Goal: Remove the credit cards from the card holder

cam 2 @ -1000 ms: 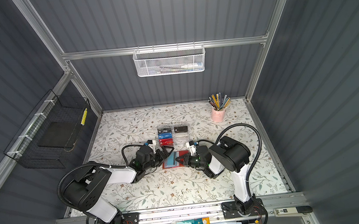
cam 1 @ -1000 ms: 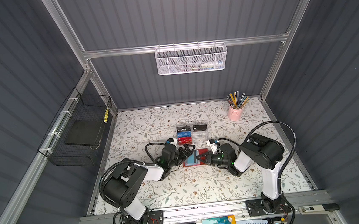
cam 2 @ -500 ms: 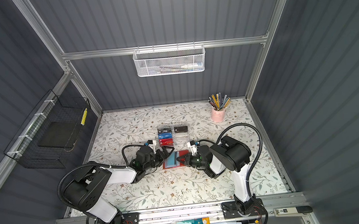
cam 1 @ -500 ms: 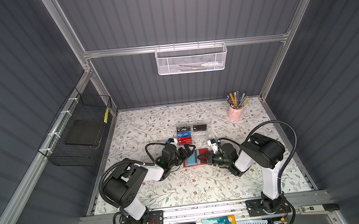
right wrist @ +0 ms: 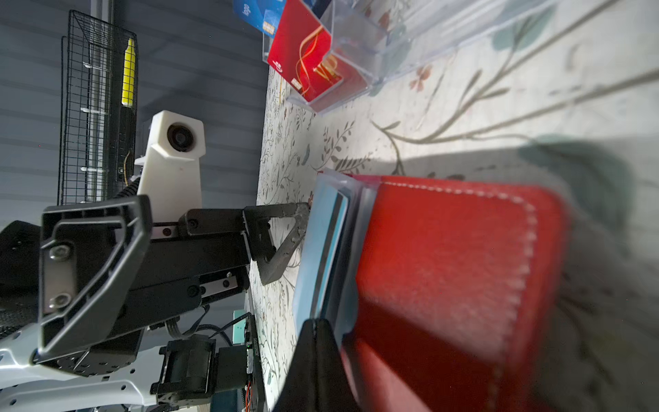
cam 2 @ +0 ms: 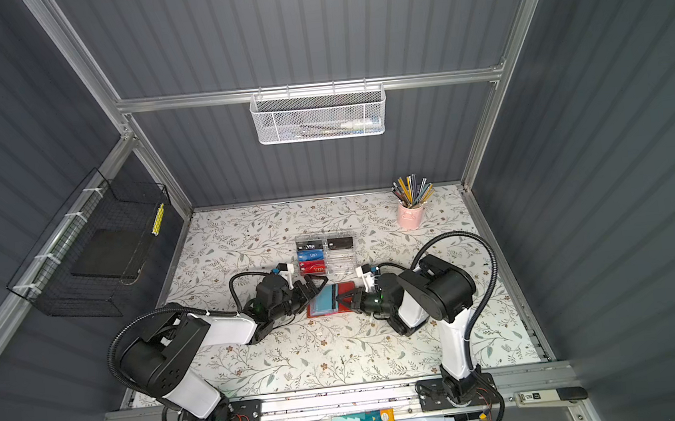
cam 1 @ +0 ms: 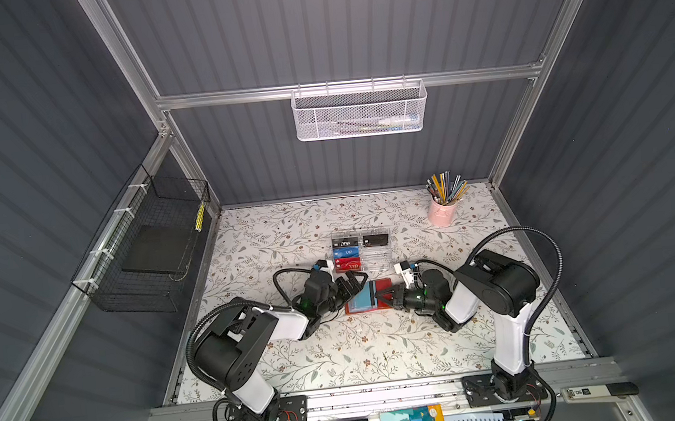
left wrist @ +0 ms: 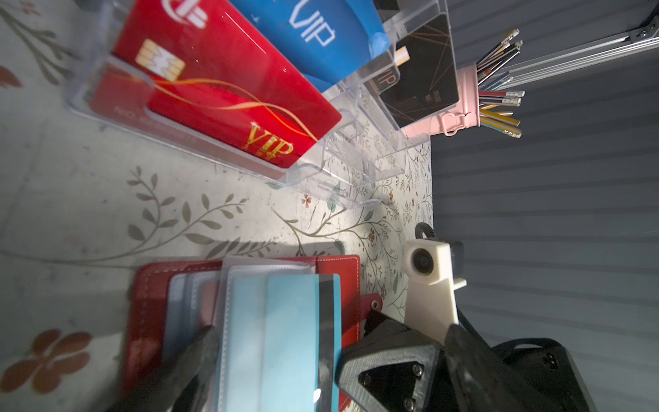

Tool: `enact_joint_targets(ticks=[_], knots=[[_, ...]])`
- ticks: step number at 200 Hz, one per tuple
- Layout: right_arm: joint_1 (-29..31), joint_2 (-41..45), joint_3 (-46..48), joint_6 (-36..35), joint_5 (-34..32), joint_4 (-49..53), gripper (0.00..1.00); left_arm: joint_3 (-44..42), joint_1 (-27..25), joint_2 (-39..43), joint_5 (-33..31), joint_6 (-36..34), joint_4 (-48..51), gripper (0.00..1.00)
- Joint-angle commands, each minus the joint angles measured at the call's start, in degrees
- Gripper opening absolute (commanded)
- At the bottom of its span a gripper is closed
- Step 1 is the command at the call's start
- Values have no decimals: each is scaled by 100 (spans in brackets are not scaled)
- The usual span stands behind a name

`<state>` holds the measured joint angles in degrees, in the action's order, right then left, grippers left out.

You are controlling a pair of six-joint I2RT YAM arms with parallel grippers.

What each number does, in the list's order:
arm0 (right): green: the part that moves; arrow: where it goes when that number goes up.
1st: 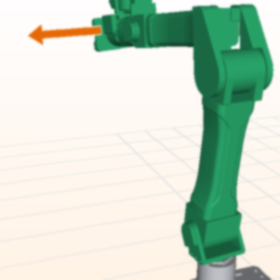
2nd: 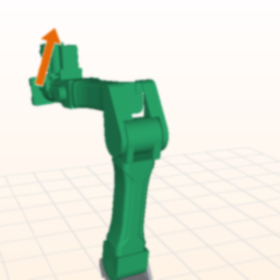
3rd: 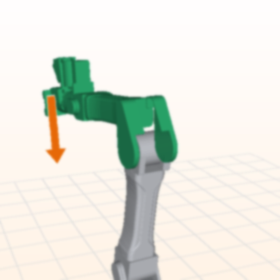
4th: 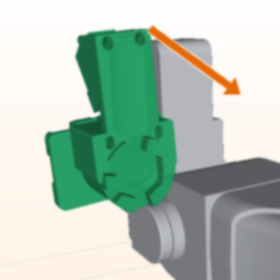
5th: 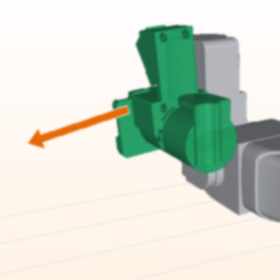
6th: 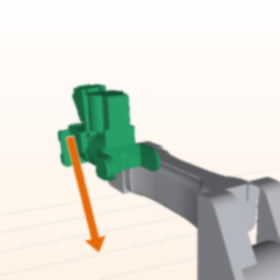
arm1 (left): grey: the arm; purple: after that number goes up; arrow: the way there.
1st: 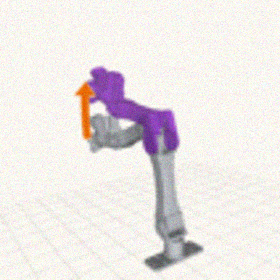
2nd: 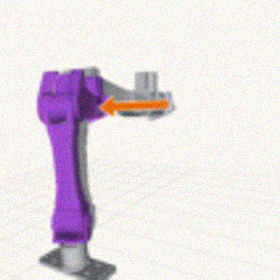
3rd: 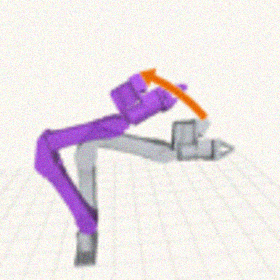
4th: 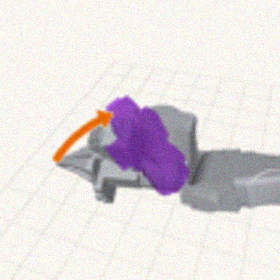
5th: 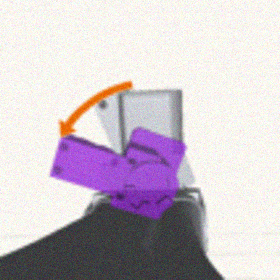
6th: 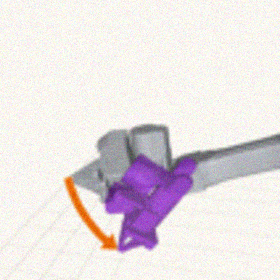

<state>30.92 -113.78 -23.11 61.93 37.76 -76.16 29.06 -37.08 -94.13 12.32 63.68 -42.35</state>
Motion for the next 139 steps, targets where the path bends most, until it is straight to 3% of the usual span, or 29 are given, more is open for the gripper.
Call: enact_joint_targets(ticks=[1, 66, 139], knots=[[-83, 125, 127, -215, -6, 323, 0, -311, -62, -254, 122, 110, 1065, 100], [-188, 595, 276, -364, -47, 717, 0, -244, -62, -143, 97, 15, 1247, 100], [-237, 1480, 230, -772, -295, 1918, 0, -52, -62, 257, -67, -265, 1896, 100]])
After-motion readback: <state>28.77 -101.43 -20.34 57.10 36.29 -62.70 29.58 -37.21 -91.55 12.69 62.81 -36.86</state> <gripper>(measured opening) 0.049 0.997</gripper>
